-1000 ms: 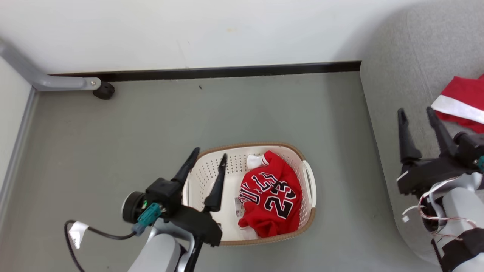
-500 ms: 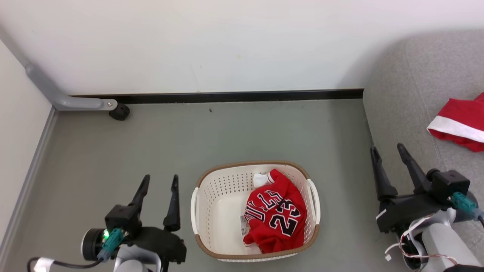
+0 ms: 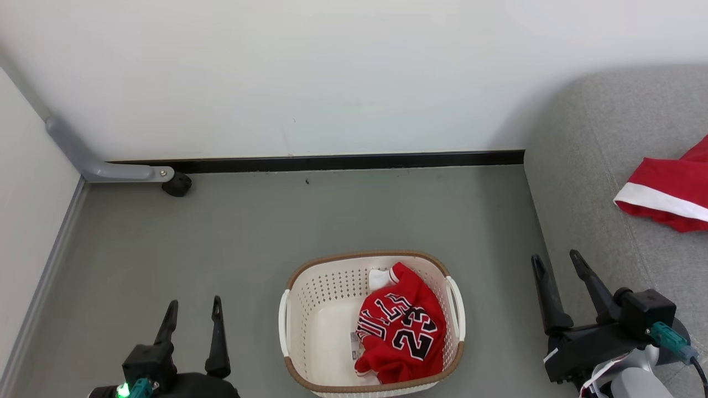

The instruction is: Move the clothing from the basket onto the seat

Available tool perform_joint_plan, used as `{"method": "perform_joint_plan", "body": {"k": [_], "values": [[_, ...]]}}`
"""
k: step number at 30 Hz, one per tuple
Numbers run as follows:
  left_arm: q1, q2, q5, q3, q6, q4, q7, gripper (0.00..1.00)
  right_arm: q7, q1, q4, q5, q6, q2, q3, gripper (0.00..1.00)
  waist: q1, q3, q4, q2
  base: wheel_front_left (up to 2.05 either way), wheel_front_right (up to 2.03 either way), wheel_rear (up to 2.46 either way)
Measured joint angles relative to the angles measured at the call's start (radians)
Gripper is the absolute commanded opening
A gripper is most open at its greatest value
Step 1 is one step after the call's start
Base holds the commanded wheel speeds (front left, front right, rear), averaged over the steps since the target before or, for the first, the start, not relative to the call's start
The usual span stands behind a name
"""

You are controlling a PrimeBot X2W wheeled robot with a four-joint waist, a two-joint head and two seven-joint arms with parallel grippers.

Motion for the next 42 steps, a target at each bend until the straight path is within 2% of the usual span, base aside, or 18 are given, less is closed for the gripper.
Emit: {"method": "perform_joint_plan", "body": {"k": [7,22,34,42], "values": [[0.071,0.005,0.033,0.023,0.006,-0.024,0.000,1.00,0.000,0.025,-0.025,-0.007,-0.001,0.005,-0.008,1.00,0.0000,-0.014,-0.007,0.0000,0.00,0.00,0.00],[0.077,-0.028,0.068,0.034,0.012,-0.070,0.000,1.00,0.000,0.027,-0.067,-0.017,-0.002,0.009,-0.012,1.00,0.0000,0.000,-0.010,0.0000,0.00,0.00,0.00],[0.078,-0.068,0.078,-0.039,-0.039,-0.083,0.000,1.00,0.000,-0.012,-0.145,-0.026,-0.010,0.008,-0.040,1.00,0.0000,0.089,-0.017,0.0000,0.00,0.00,0.00],[-0.006,-0.080,0.086,-0.098,-0.068,-0.032,0.000,1.00,0.000,-0.092,-0.194,-0.044,-0.011,-0.002,-0.048,1.00,0.0001,0.188,-0.021,0.0001,0.00,0.00,0.00]]}}
